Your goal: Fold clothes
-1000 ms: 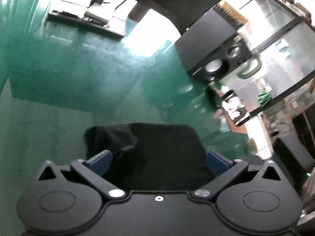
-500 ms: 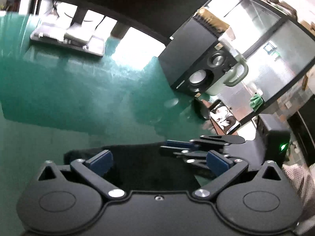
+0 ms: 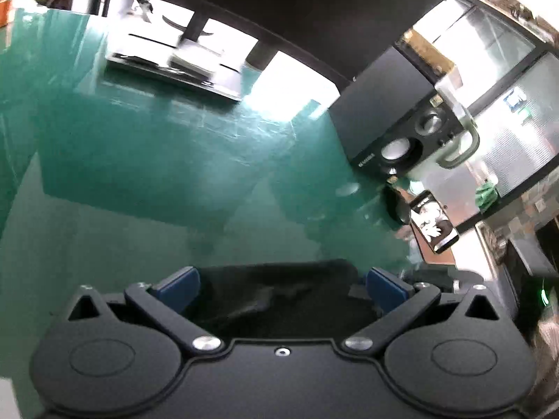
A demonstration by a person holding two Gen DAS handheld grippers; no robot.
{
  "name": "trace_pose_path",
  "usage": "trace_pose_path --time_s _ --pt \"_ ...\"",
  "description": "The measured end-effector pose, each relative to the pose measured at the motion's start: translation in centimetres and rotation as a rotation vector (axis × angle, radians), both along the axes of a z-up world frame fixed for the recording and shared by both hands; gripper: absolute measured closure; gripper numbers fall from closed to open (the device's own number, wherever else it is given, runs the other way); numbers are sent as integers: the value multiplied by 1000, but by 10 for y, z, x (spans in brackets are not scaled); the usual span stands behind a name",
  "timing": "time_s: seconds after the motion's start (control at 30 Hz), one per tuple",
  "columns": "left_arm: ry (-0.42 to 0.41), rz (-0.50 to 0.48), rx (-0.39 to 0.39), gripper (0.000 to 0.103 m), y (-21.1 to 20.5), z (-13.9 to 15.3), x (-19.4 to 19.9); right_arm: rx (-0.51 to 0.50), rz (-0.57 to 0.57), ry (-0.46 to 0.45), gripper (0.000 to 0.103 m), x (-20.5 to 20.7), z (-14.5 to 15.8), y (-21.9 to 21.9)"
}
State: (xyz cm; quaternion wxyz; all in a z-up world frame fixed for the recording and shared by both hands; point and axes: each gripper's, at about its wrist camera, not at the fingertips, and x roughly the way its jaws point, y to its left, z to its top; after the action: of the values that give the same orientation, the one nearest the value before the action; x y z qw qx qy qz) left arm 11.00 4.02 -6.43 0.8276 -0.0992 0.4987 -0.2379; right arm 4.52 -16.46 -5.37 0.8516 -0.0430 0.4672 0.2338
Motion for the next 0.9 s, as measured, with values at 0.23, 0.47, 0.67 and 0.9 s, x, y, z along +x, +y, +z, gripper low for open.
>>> trace_pose_path --time_s 0.23,0.47,0.67,0.9 --pt "86 -44 310 73 -35 -16 24 -10 103 53 73 -16 -12 47" --pt "92 -52 393 57 -39 -35 35 -25 68 85 74 -19 -27 51" --pt "64 -49 337 49 -25 -22 31 -53 83 91 73 -31 -22 49" --pt "-41 -62 445 48 -15 3 1 -9 17 9 73 -24 5 46"
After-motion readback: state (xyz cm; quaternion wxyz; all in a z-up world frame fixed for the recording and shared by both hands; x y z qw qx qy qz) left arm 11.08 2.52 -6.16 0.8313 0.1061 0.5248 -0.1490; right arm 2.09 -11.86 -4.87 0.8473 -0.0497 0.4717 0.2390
